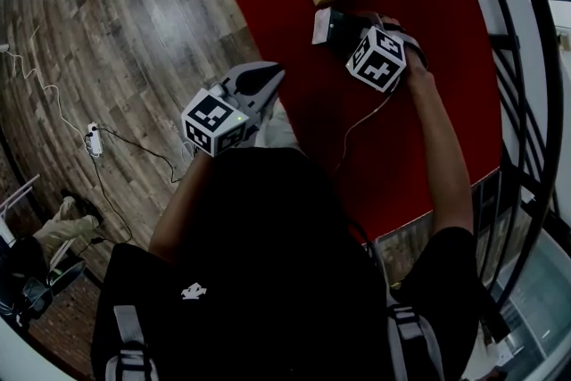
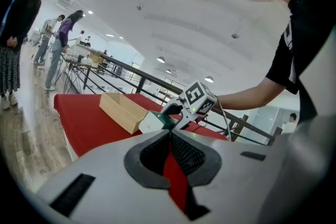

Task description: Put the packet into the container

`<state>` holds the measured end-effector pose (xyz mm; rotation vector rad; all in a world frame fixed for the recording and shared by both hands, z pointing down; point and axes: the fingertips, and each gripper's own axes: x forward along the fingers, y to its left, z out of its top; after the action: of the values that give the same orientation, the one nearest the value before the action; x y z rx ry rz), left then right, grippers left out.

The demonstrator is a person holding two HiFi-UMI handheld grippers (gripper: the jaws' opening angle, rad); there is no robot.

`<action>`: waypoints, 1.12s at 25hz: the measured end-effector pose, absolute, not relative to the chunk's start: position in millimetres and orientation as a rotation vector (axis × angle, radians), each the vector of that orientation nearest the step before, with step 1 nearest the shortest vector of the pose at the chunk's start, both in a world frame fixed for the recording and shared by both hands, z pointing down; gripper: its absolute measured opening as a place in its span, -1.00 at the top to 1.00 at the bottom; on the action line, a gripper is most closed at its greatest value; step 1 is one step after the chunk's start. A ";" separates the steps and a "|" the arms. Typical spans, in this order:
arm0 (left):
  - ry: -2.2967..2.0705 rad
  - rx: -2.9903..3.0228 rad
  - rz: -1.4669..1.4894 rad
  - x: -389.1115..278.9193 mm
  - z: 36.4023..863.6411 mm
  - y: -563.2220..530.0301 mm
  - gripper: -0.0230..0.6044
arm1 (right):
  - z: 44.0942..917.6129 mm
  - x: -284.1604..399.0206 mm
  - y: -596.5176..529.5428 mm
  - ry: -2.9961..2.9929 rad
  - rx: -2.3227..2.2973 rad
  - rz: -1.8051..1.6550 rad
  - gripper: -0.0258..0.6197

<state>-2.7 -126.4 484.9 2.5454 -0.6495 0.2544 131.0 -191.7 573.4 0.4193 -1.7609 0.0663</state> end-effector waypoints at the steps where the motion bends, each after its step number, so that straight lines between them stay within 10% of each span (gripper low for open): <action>1: -0.648 2.541 0.256 -2.4 482.3 -127.8 0.88 | 568.6 129.6 -198.2 -1.775 0.469 0.089 -0.14; 28: -0.671 2.516 0.249 -51.3 492.7 -202.0 0.88 | 539.8 115.2 -401.0 -1.741 1.316 0.676 -0.15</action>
<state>-51.3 -202.0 492.7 2.5155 -0.6709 0.2494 115.2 -401.0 539.8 1.3165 -1.7410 0.6763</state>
